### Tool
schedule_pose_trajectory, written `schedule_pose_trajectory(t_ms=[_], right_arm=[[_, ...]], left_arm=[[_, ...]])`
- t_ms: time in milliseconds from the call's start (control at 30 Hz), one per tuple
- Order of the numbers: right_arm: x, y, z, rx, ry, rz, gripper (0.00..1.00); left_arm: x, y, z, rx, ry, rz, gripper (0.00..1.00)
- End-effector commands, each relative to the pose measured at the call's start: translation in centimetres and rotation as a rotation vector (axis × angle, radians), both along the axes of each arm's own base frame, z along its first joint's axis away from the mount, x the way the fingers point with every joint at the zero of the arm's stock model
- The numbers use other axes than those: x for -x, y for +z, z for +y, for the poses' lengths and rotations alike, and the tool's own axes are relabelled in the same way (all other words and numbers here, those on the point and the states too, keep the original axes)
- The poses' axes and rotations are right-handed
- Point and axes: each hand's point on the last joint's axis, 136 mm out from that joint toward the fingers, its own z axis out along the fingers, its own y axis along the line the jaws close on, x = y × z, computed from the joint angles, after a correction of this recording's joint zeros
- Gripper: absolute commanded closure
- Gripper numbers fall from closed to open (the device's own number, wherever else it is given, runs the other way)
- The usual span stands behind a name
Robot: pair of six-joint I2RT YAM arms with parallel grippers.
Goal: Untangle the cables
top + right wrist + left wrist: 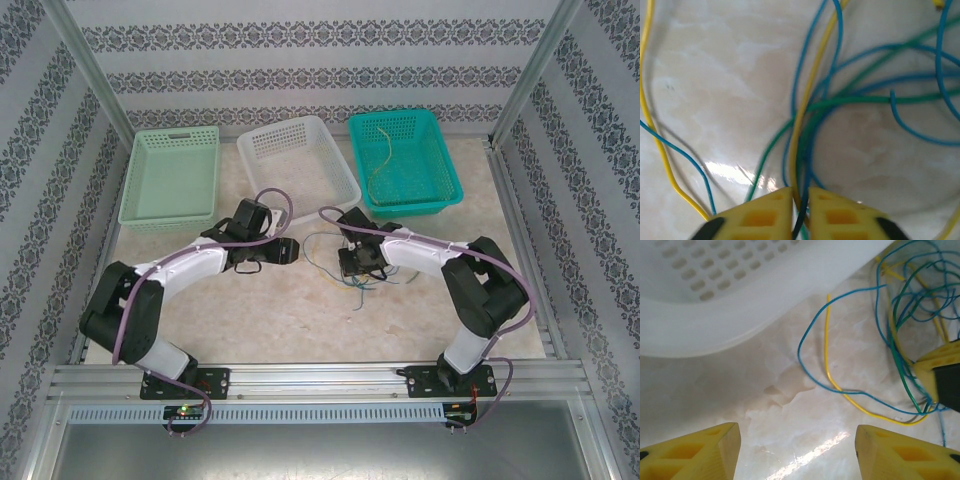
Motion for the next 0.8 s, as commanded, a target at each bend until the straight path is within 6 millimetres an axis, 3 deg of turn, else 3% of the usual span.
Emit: schedule_pose_trajectory(t_ms=[0, 167, 333, 533, 600, 667, 733, 767], right_arm=[[1.5, 0.8, -1.8, 0.054, 0.009, -0.01, 0.94], [3.7, 1.9, -3.7, 0.051, 0.024, 0.004, 1.0], [5.8, 2.4, -2.6, 0.006, 0.146, 0.036, 1.0], [5.1, 2.5, -2.9, -0.076, 0.084, 0.003, 1.0], [4.8, 2.5, -3.9, -0.057, 0.044, -0.004, 0.88], [4.8, 2.4, -5.3, 0.003, 0.021, -0.009, 0.86], [4.7, 2.8, -5.9, 0.037, 0.026, -0.03, 0.67], [4.6, 3.2, -5.9, 0.041, 0.033, -0.05, 0.62]], left_arm=[[-0.9, 0.4, -1.2, 0.041, -0.007, -0.02, 0.38], [-1.4, -0.3, -1.6, 0.027, -0.03, -0.009, 0.39], [-1.9, 0.6, -3.0, 0.072, -0.068, -0.029, 0.39], [-1.6, -0.4, -4.8, 0.06, -0.118, 0.007, 0.41], [-1.5, -1.3, -4.9, 0.064, -0.102, 0.031, 0.44], [-1.5, -1.7, -4.9, 0.068, -0.092, 0.039, 0.45], [-1.6, -1.9, -4.9, 0.068, -0.089, 0.041, 0.45], [-1.7, -1.7, -5.1, 0.071, -0.093, 0.037, 0.45]])
